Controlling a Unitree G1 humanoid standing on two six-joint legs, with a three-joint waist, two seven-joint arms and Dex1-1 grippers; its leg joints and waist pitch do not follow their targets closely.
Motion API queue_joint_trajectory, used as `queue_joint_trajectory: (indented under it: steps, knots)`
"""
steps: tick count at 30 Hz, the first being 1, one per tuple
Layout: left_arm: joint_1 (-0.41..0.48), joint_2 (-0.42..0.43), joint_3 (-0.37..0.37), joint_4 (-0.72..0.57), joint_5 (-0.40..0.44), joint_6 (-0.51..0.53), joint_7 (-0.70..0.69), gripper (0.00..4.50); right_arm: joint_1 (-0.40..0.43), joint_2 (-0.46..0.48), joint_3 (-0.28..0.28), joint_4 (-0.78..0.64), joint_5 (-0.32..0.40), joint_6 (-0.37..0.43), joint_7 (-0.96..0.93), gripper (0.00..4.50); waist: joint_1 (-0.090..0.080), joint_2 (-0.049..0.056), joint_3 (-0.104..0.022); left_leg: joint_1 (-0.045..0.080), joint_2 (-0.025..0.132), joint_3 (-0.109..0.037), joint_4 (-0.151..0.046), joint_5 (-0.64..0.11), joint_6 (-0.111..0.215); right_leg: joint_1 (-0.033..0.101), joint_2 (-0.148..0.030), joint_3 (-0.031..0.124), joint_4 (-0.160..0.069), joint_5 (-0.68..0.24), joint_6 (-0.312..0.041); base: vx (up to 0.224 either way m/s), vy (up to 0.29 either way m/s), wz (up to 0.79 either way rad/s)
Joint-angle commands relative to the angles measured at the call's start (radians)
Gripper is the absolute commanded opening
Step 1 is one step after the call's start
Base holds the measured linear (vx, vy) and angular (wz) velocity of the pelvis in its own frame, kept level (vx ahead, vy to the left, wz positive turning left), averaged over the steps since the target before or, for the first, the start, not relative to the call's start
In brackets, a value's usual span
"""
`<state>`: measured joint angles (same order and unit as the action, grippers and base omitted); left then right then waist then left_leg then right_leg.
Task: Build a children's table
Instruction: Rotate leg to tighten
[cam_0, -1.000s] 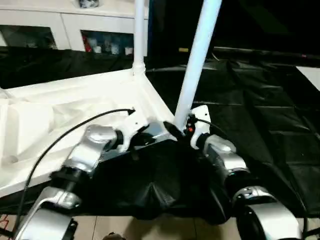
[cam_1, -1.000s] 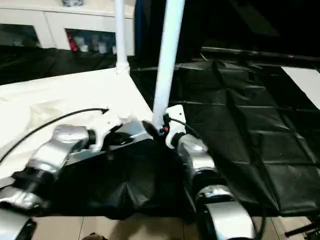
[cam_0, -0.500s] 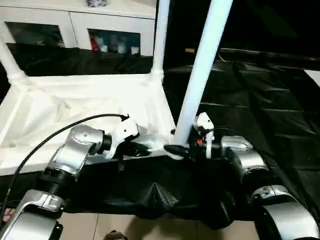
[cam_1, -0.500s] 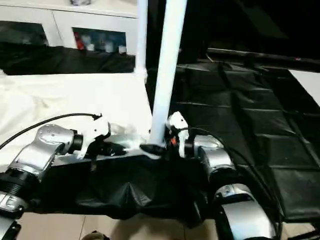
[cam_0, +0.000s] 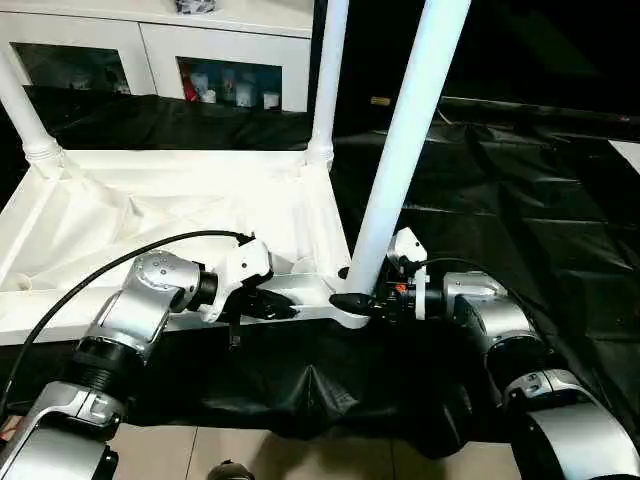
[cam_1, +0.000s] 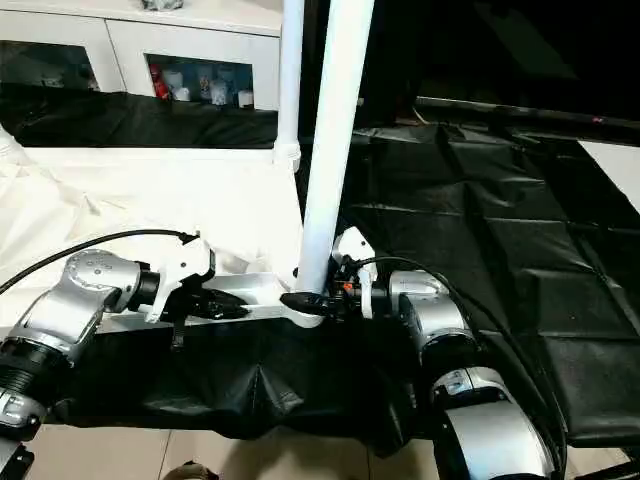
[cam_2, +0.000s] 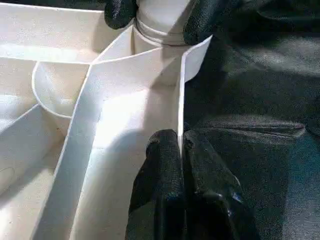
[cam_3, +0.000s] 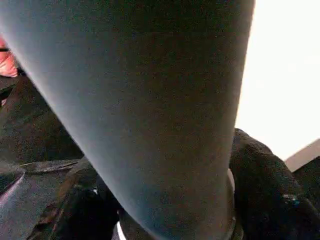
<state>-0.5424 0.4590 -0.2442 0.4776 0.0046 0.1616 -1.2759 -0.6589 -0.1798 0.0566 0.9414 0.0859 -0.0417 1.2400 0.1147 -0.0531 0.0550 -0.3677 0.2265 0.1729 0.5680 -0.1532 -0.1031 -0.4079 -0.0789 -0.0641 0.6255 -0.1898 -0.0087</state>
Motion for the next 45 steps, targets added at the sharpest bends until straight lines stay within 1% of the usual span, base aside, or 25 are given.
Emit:
queue_joint_trajectory:
  steps: [1,3,4,6,8,10,14,15,16,19,20,21,22,25,27,28,29,30,34,35,36,39,42,43,45]
  knots:
    - [-0.044,-0.062,0.026,0.018,-0.003,-0.004,0.131,0.00,0.028,0.041,0.037,-0.008,-0.014,0.023,-0.027,2.60,-0.003,0.006,-0.065,0.012,0.009,0.011,-0.061,-0.236,0.018,0.047,-0.053,0.040,-0.073,-0.208,-0.215,0.000,0.000,0.00]
    - [-0.065,-0.092,0.044,0.035,0.002,0.008,0.197,0.00,0.026,0.068,0.009,0.017,-0.015,0.026,-0.144,2.60,-0.005,0.003,-0.061,0.017,0.007,0.010,-0.062,-0.254,0.007,0.042,-0.055,0.042,-0.080,-0.247,-0.205,0.000,0.000,0.00]
    - [-0.079,-0.115,0.052,0.045,0.011,0.018,0.250,0.00,0.021,0.096,-0.014,0.039,-0.016,0.020,-0.248,2.59,-0.006,0.004,-0.062,0.015,0.006,0.006,-0.064,-0.262,-0.003,0.047,-0.059,0.042,-0.082,-0.283,-0.192,0.000,0.000,0.00]
    - [-0.082,-0.121,0.053,0.047,0.015,0.020,0.265,0.00,0.018,0.105,-0.020,0.047,-0.017,0.019,-0.283,2.59,-0.010,0.003,-0.062,0.018,0.005,0.005,-0.065,-0.281,-0.010,0.042,-0.059,0.042,-0.089,-0.336,-0.169,0.000,0.000,0.00]
    - [-0.091,-0.147,0.054,0.052,0.019,0.030,0.301,0.00,0.004,0.138,-0.046,0.075,-0.011,0.027,-0.390,2.59,-0.011,0.008,-0.063,0.015,0.005,0.005,-0.065,-0.278,-0.011,0.042,-0.059,0.043,-0.088,-0.329,-0.169,0.000,0.000,0.00]
    - [-0.101,-0.181,0.050,0.056,0.027,0.039,0.343,0.00,-0.013,0.183,-0.072,0.104,-0.001,0.046,-0.509,2.59,-0.017,0.007,-0.062,0.014,0.005,0.003,-0.067,-0.279,-0.016,0.043,-0.058,0.041,-0.088,-0.317,-0.171,0.000,0.000,0.00]
    - [-0.117,-0.243,0.045,0.067,0.037,0.055,0.412,0.00,-0.027,0.252,-0.077,0.126,-0.021,0.007,-0.639,2.59,-0.027,0.007,-0.064,0.014,0.004,0.005,-0.066,-0.274,-0.020,0.041,-0.056,0.041,-0.087,-0.299,-0.171,0.000,0.000,0.00]
    - [-0.116,-0.254,0.042,0.064,0.035,0.055,0.415,0.00,-0.027,0.268,-0.072,0.125,-0.022,0.004,-0.634,2.94,-0.025,0.010,-0.064,0.014,0.002,0.006,-0.064,-0.275,-0.013,0.042,-0.056,0.042,-0.088,-0.292,-0.171,0.000,0.000,0.00]
    - [-0.116,-0.259,0.040,0.062,0.034,0.054,0.417,0.00,-0.026,0.275,-0.068,0.122,-0.021,0.004,-0.622,3.14,-0.025,0.008,-0.065,0.011,0.002,0.006,-0.064,-0.267,-0.004,0.044,-0.055,0.041,-0.086,-0.274,-0.172,0.000,0.000,0.00]
    - [-0.116,-0.260,0.034,0.061,0.032,0.039,0.412,0.00,-0.027,0.279,-0.066,0.121,-0.023,0.002,-0.612,3.30,-0.025,0.010,-0.066,0.010,0.003,0.006,-0.064,-0.254,0.006,0.046,-0.054,0.041,-0.083,-0.243,-0.179,0.000,0.000,0.00]
    - [-0.113,-0.259,0.034,0.059,0.033,0.036,0.409,0.00,-0.028,0.268,-0.057,0.120,-0.034,-0.004,-0.608,3.45,-0.025,0.008,-0.066,0.010,0.003,0.007,-0.064,-0.256,0.008,0.045,-0.054,0.041,-0.084,-0.242,-0.179,0.000,0.000,0.00]
    - [-0.112,-0.259,0.034,0.057,0.035,0.035,0.407,0.00,-0.029,0.260,-0.051,0.119,-0.043,-0.009,-0.604,3.61,-0.025,0.012,-0.065,0.011,0.003,0.006,-0.064,-0.263,0.007,0.044,-0.054,0.041,-0.084,-0.250,-0.180,0.000,0.000,0.00]
    - [-0.109,-0.259,0.034,0.055,0.038,0.034,0.404,0.00,-0.030,0.250,-0.047,0.120,-0.047,-0.016,-0.602,3.71,-0.026,0.011,-0.065,0.011,0.003,0.007,-0.065,-0.266,0.006,0.044,-0.054,0.041,-0.085,-0.254,-0.179,0.000,0.000,0.00]
    - [-0.101,-0.249,0.031,0.054,0.048,0.030,0.393,0.00,-0.018,0.193,-0.045,0.085,-0.035,-0.022,-0.521,3.71,-0.026,0.012,-0.063,0.013,0.003,0.006,-0.065,-0.290,0.007,0.044,-0.054,0.041,-0.089,-0.282,-0.174,0.000,0.000,0.00]
    - [-0.095,-0.242,0.029,0.055,0.052,0.023,0.384,0.00,-0.001,0.141,-0.040,0.053,-0.032,-0.034,-0.466,3.71,-0.023,0.011,-0.064,0.013,0.004,0.007,-0.063,-0.283,0.015,0.045,-0.054,0.042,-0.089,-0.269,-0.177,0.000,0.000,0.00]
    - [-0.093,-0.239,0.029,0.054,0.054,0.022,0.381,0.00,0.006,0.118,-0.042,0.040,-0.031,-0.042,-0.447,3.71,-0.021,0.010,-0.065,0.014,0.004,0.008,-0.063,-0.276,0.019,0.045,-0.054,0.041,-0.089,-0.259,-0.177,0.000,0.000,0.00]
    - [-0.091,-0.235,0.027,0.056,0.057,0.018,0.377,0.00,0.021,0.075,-0.050,0.018,-0.022,-0.051,-0.409,3.71,-0.013,0.009,-0.068,0.014,0.006,0.011,-0.059,-0.245,0.034,0.047,-0.052,0.041,-0.083,-0.197,-0.188,0.000,0.000,0.00]
    - [-0.090,-0.233,0.026,0.056,0.058,0.016,0.376,0.00,0.032,0.046,-0.061,-0.002,-0.007,-0.048,-0.373,3.71,-0.010,0.006,-0.069,0.008,0.004,0.011,-0.058,-0.219,0.045,0.052,-0.051,0.040,-0.077,-0.155,-0.197,0.000,0.000,0.00]
    - [-0.090,-0.230,0.026,0.057,0.059,0.015,0.373,0.00,0.076,-0.055,-0.097,-0.078,0.042,-0.015,-0.255,3.71,-0.005,0.001,-0.071,0.005,0.002,0.013,-0.053,-0.180,0.072,0.057,-0.051,0.038,-0.073,-0.105,-0.210,0.000,0.000,0.00]
    - [-0.090,-0.230,0.026,0.057,0.059,0.015,0.373,0.00,0.076,-0.055,-0.097,-0.078,0.042,-0.015,-0.255,3.71,-0.002,0.001,-0.071,0.007,0.003,0.014,-0.052,-0.183,0.076,0.056,-0.051,0.038,-0.075,-0.109,-0.210,0.000,0.000,0.00]
    - [-0.090,-0.231,0.025,0.058,0.060,0.015,0.373,0.00,0.088,-0.078,-0.098,-0.092,0.044,-0.013,-0.230,3.71,-0.003,-0.001,-0.070,0.004,0.002,0.013,-0.052,-0.189,0.077,0.058,-0.052,0.037,-0.077,-0.130,-0.207,0.000,0.000,0.00]
    - [-0.092,-0.233,0.025,0.063,0.061,0.003,0.364,0.00,0.123,-0.140,-0.097,-0.126,0.057,-0.007,-0.167,3.71,-0.003,-0.004,-0.067,0.004,0.001,0.013,-0.052,-0.206,0.074,0.057,-0.053,0.035,-0.084,-0.189,-0.193,0.000,0.000,0.00]
    - [-0.093,-0.233,0.023,0.064,0.058,-0.001,0.359,0.00,0.143,-0.163,-0.100,-0.160,0.076,0.013,-0.135,3.71,-0.001,-0.006,-0.070,0.005,0.002,0.013,-0.050,-0.195,0.079,0.056,-0.053,0.036,-0.083,-0.184,-0.192,0.000,0.000,0.00]
    - [-0.095,-0.233,0.021,0.065,0.057,-0.001,0.354,0.00,0.149,-0.170,-0.101,-0.173,0.084,0.025,-0.117,3.71,-0.002,-0.002,-0.069,0.002,0.001,0.012,-0.050,-0.188,0.082,0.058,-0.052,0.036,-0.082,-0.170,-0.195,0.000,0.000,0.00]
    - [-0.095,-0.232,0.020,0.065,0.057,-0.002,0.351,0.00,0.162,-0.180,-0.097,-0.197,0.089,0.035,-0.103,3.71,-0.002,-0.003,-0.070,0.004,0.002,0.012,-0.049,-0.190,0.083,0.056,-0.052,0.034,-0.082,-0.168,-0.201,0.000,0.000,0.00]
